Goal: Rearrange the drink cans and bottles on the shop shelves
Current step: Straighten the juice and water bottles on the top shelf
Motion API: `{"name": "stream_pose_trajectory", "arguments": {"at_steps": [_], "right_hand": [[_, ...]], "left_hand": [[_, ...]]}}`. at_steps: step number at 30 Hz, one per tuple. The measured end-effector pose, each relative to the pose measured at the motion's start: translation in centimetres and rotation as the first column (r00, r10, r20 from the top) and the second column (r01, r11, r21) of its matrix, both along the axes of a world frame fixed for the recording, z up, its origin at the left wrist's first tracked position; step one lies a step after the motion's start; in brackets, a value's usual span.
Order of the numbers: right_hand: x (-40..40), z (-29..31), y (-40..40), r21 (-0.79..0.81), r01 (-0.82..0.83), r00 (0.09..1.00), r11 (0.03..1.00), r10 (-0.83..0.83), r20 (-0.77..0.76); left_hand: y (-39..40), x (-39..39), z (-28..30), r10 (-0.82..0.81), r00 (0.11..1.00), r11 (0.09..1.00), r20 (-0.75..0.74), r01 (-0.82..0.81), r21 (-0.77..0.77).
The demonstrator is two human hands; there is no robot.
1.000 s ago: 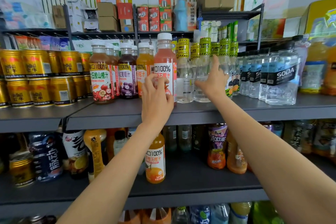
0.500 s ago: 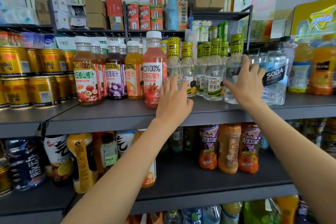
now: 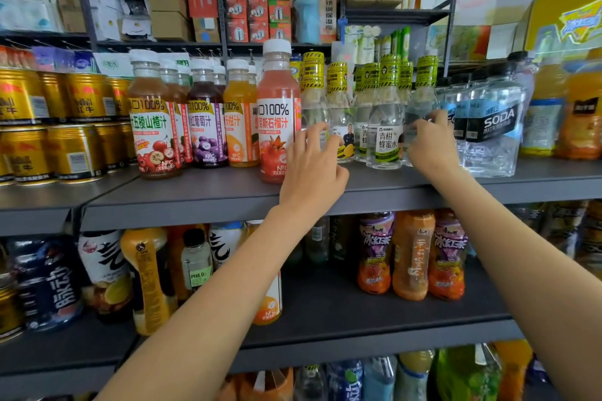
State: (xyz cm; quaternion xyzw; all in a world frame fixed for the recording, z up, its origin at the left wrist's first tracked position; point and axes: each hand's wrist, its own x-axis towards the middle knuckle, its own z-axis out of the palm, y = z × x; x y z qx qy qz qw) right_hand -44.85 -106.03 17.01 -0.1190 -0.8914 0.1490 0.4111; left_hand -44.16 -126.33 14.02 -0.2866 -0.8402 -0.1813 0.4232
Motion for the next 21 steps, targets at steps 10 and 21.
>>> {"name": "stream_pose_trajectory", "arguments": {"at_steps": [10,21], "right_hand": [[4.4,-2.7,-16.7,0.145,-0.590,0.668,0.794,0.581,-0.464],[3.6,-17.7,-41.9,0.075,-0.885,0.461,0.459,0.887,0.014]], "left_hand": [[-12.1,3.0,-5.7,0.056,0.986,0.991,-0.159,-0.035,0.128],[-39.3,4.0,-17.0,0.458,0.876,0.882,0.154,-0.470,0.050]]}}
